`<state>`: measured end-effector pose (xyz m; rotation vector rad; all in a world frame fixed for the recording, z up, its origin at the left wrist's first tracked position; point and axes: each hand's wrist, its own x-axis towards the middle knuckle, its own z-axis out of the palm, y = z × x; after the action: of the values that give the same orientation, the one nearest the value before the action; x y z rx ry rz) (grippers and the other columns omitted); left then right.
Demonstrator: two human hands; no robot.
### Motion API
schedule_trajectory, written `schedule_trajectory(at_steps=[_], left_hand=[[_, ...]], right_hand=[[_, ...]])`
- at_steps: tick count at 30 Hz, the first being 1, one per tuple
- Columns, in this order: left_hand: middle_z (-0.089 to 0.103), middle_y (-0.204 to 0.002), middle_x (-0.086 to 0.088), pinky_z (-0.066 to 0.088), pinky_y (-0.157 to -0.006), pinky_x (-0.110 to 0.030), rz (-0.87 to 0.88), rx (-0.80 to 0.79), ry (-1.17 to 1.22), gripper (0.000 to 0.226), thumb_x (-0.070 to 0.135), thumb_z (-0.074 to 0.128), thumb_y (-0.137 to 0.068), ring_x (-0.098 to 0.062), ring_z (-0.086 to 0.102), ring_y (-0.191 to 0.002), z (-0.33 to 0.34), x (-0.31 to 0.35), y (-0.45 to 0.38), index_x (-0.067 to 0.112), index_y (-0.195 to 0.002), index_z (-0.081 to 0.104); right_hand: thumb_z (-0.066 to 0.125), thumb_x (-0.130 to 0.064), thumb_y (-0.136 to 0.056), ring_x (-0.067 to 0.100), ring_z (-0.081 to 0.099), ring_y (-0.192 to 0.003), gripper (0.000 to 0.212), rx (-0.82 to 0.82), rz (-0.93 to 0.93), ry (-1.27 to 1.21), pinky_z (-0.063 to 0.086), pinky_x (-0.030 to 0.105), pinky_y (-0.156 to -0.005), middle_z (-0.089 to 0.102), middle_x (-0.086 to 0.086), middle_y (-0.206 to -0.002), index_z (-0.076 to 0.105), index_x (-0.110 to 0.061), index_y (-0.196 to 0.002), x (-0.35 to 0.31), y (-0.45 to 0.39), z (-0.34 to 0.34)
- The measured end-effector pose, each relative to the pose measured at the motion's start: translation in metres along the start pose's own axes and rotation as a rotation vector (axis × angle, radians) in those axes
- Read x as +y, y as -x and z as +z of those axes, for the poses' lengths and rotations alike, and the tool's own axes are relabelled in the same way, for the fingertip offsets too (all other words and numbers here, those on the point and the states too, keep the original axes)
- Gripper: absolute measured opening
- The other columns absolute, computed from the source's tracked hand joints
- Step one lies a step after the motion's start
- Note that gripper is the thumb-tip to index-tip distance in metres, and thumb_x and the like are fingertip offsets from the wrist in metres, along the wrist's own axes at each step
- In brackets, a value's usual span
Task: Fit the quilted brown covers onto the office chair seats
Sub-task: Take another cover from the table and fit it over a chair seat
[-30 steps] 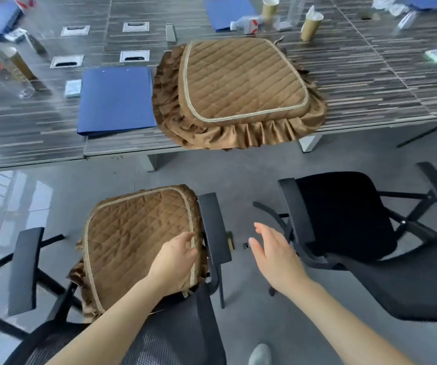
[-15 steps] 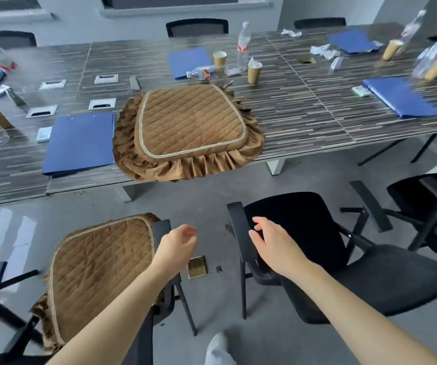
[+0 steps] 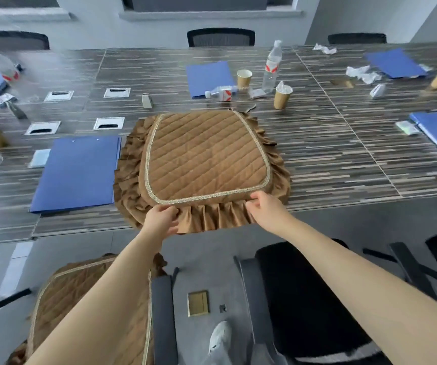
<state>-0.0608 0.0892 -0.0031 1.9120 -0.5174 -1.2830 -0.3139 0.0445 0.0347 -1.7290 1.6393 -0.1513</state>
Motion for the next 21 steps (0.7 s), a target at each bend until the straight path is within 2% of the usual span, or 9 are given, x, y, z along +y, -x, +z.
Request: schedule_trajectory(at_steps=[3,7,11,13,14,17,21], left_hand=[[0.062,-0.11,-0.015,0.053,-0.074,-0.034,-0.132,0.128,0.149,0.02,0.015,0.059,-0.09,-0.026,0.06,-0.088,-0.017,0.018,-0.054,0.005,-0.107,0.06],[0.054,-0.09,-0.008,0.051,-0.067,-0.033,-0.24,0.271,0.244,0.035,0.01,0.056,-0.089,-0.025,0.056,-0.082,-0.036,0.032,-0.1,0.002,-0.122,0.051],[0.054,-0.091,-0.008,0.047,-0.073,-0.033,-0.304,0.286,0.258,0.034,0.011,0.053,-0.089,-0.024,0.053,-0.08,-0.036,0.036,-0.133,0.008,-0.123,0.053],[0.051,-0.105,-0.01,0.046,-0.082,-0.038,-0.343,0.254,0.286,0.041,0.014,0.056,-0.088,-0.027,0.05,-0.09,-0.034,0.037,-0.141,0.011,-0.129,0.048],[0.048,-0.114,-0.012,0.046,-0.086,-0.042,-0.354,0.247,0.293,0.047,0.015,0.057,-0.088,-0.029,0.048,-0.096,-0.034,0.037,-0.147,0.011,-0.132,0.045],[0.043,-0.134,-0.015,0.045,-0.092,-0.05,-0.381,0.244,0.271,0.053,0.017,0.06,-0.086,-0.034,0.045,-0.108,-0.032,0.041,-0.155,0.014,-0.136,0.042],[0.058,-0.109,-0.015,0.048,-0.093,-0.054,-0.374,0.224,0.218,0.046,0.019,0.059,-0.082,-0.034,0.057,-0.098,-0.029,0.05,-0.157,0.013,-0.125,0.048]], right_hand=[[0.041,-0.038,-0.099,0.027,0.051,-0.122,0.051,-0.022,0.13,-0.063,0.041,0.035,-0.097,0.051,0.009,-0.138,0.04,-0.011,-0.142,0.002,-0.063,-0.012],[0.044,-0.033,-0.098,0.031,0.044,-0.132,0.052,-0.007,0.277,-0.071,0.035,0.033,-0.102,0.046,0.012,-0.144,0.04,-0.006,-0.142,0.015,-0.12,-0.023],[0.051,-0.03,-0.092,0.034,0.056,-0.114,0.045,0.053,0.395,-0.118,0.039,0.031,-0.082,0.06,0.017,-0.119,0.053,0.003,-0.123,0.032,-0.161,-0.023],[0.055,-0.029,-0.091,0.033,0.057,-0.105,0.046,0.073,0.468,-0.233,0.043,0.031,-0.088,0.059,0.012,-0.105,0.053,0.004,-0.123,0.036,-0.169,-0.02],[0.057,-0.028,-0.09,0.03,0.055,-0.102,0.047,0.064,0.504,-0.337,0.046,0.037,-0.094,0.057,0.01,-0.106,0.051,0.003,-0.125,0.038,-0.171,-0.02],[0.059,-0.026,-0.091,0.028,0.049,-0.112,0.05,0.027,0.587,-0.612,0.043,0.047,-0.102,0.05,0.011,-0.129,0.044,-0.004,-0.134,0.039,-0.173,-0.023],[0.062,-0.03,-0.09,0.037,0.034,-0.136,0.062,-0.056,0.649,-0.795,0.03,0.058,-0.104,0.035,0.011,-0.151,0.035,-0.014,-0.144,0.033,-0.18,-0.031]])
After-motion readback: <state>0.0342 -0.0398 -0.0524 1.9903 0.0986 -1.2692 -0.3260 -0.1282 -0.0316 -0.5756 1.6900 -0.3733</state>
